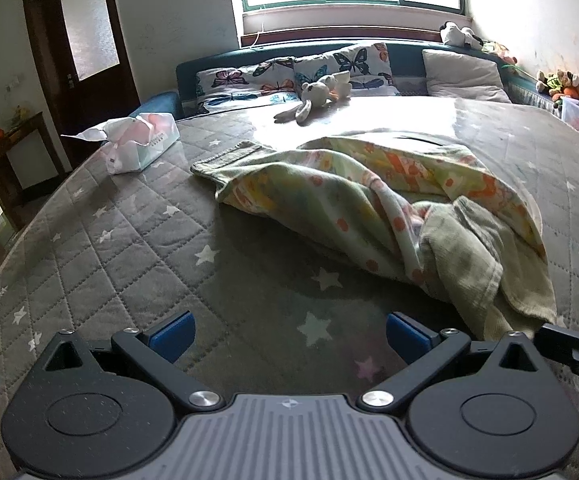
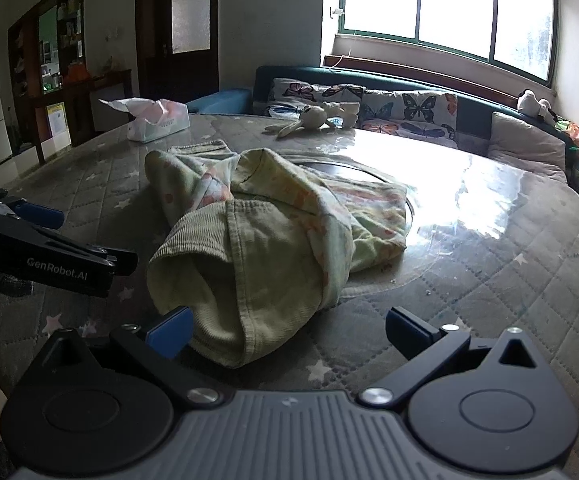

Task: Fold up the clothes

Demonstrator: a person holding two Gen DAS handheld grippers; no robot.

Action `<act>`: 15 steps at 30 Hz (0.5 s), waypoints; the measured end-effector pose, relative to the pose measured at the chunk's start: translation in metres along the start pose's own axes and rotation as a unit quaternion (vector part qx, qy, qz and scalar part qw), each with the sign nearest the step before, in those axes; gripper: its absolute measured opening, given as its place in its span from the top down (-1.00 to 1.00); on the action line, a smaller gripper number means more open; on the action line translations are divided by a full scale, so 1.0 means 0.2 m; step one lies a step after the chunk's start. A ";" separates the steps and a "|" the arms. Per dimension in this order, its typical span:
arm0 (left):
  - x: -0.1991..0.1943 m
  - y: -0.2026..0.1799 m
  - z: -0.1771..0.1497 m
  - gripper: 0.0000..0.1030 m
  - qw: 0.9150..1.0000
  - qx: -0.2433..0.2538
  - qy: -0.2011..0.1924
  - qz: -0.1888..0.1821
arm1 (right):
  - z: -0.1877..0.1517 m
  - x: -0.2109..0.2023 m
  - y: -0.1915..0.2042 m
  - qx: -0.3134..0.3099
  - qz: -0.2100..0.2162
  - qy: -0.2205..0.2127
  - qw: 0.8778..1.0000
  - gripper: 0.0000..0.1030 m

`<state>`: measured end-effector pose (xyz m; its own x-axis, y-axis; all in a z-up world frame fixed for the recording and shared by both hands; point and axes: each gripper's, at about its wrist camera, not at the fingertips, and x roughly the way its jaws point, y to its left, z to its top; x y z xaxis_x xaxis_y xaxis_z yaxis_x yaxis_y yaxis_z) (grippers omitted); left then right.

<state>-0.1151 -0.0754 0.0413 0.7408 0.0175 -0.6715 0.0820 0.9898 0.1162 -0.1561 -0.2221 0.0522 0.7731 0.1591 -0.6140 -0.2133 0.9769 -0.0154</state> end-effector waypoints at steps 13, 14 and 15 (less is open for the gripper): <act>-0.08 0.10 0.21 -1.00 0.997 -0.013 -0.069 -0.013 | 0.19 0.04 -0.11 -0.004 -0.013 -0.017 1.000 -0.99; -0.09 0.10 0.24 -1.00 0.997 -0.012 -0.076 -0.016 | 0.21 0.06 -0.12 -0.003 -0.014 -0.016 1.000 -0.99; -0.09 0.10 0.27 -1.00 0.996 -0.010 -0.083 -0.019 | 0.23 0.08 -0.13 -0.003 -0.015 -0.015 1.000 -0.99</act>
<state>-0.0911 -0.0634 0.0949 0.8380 -0.0424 -0.5440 0.1005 0.9919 0.0774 -0.1108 -0.2382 0.0786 0.7970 0.1348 -0.5888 -0.1939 0.9803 -0.0381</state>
